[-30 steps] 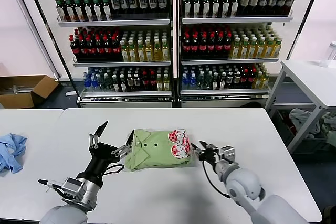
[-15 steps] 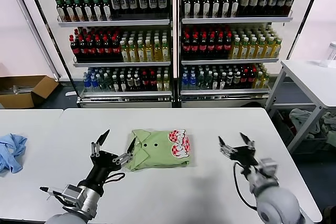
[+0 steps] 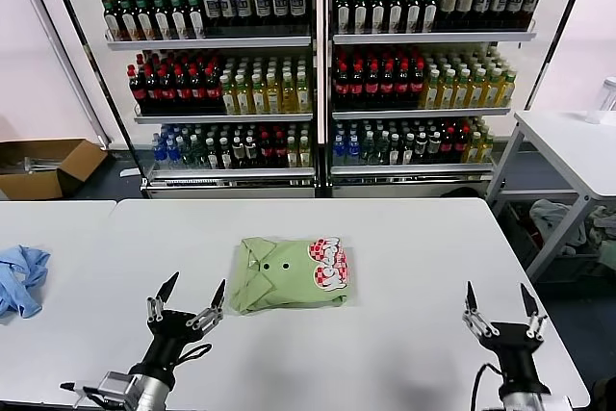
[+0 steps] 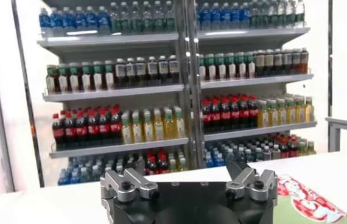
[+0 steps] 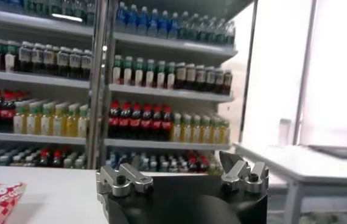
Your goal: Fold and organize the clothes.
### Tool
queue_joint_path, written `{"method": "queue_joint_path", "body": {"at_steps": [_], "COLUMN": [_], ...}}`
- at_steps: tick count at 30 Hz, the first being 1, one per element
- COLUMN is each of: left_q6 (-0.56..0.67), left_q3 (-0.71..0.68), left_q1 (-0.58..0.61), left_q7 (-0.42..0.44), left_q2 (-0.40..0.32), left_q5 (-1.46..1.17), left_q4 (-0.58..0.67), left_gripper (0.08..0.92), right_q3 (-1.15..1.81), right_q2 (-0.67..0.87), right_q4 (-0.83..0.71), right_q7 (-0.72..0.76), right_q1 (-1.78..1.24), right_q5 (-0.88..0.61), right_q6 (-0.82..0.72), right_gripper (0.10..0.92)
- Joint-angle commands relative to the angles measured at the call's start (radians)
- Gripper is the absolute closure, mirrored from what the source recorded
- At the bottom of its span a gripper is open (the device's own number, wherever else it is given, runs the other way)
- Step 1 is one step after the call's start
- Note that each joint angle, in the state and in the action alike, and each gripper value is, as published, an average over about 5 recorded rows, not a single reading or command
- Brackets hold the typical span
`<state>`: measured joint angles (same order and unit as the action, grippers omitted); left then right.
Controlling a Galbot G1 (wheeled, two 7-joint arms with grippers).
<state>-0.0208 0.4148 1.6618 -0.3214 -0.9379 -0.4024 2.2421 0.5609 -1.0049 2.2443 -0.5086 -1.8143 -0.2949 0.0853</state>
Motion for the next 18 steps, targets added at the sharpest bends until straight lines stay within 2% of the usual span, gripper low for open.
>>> {"method": "queue_joint_path", "body": {"at_steps": [1, 18], "left_q6": [0.110, 0.140], "left_q3": [0.018, 0.034], "left_q1": [0.079, 0.124], "left_q7": [-0.029, -0.024], "left_q2": [-0.015, -0.022], "left_q5": [0.003, 0.052], "left_q4": [-0.025, -0.023], "left_gripper": [0.177, 0.177], "right_q3": [0.033, 0.019], "right_q2": [-0.057, -0.048], "right_q4": [0.030, 0.010], "right_q7": [-0.061, -0.030], "right_q1": [-0.158, -0.194], "right_q5": [0.108, 0.114], "right_q6": [0.158, 0.218], "right_gripper": [0.203, 0.203]}}
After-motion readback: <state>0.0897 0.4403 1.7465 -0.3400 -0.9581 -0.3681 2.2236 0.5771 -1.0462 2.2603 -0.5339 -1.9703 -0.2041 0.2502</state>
